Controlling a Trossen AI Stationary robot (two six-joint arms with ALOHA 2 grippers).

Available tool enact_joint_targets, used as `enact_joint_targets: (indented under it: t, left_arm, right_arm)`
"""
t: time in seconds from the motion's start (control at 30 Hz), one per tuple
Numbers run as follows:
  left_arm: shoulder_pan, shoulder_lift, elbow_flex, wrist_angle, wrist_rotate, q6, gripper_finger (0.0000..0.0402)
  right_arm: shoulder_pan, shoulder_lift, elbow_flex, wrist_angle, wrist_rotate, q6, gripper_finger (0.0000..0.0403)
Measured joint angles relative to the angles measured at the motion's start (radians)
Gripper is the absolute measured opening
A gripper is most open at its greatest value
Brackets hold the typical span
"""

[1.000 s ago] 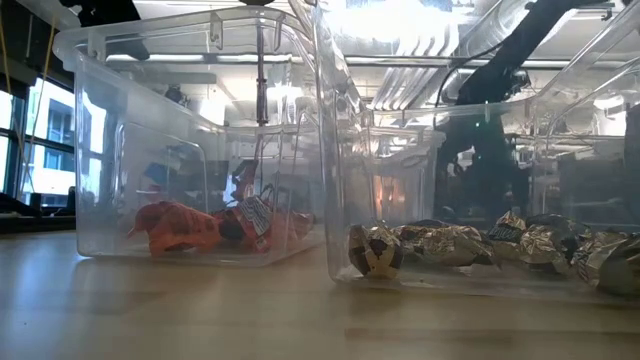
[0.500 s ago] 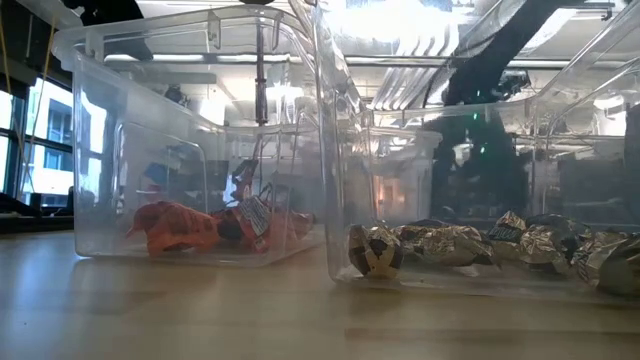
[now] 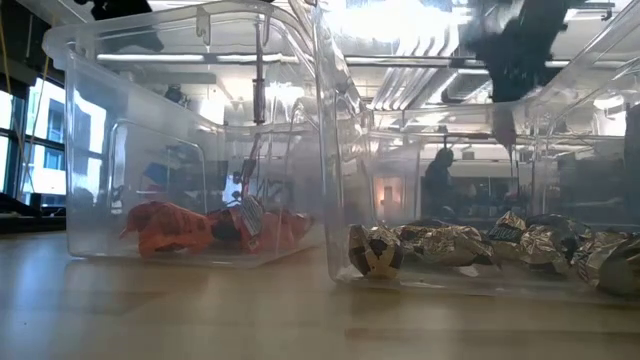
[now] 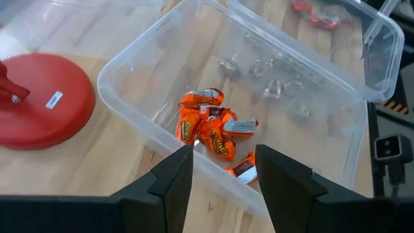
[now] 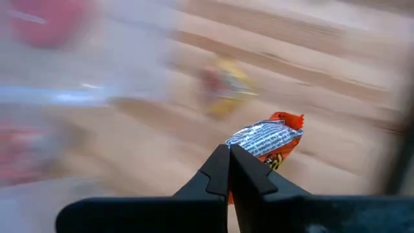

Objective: Sort candy
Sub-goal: Put the orange chocolate bar into the bottom left transparent bin

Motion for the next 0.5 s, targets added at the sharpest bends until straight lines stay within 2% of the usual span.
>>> enact_joint_targets:
  t: [0.1,0.23,0.33,0.5]
  left_arm:
    - [0.000,0.000,0.000,0.000,0.001,0.042,0.0161]
    - [0.000,0.000,0.000,-0.001,0.001,0.078,0.0161]
    - [0.000,0.000,0.000,-0.001,0.001,0.092,0.0161]
    - [0.000,0.000,0.000,-0.002,0.003,0.100,0.0161]
  right_arm:
    - [0.140,-0.073,0.001,0.102,0.009,0.118,0.0000]
    - [0.314,-0.073,0.001,0.335,0.052,0.191,0.0000]
    - [0.423,0.004,0.002,0.603,0.062,0.166,0.0000]
    - [0.542,0.222,0.002,1.079,0.051,0.037,0.0000]
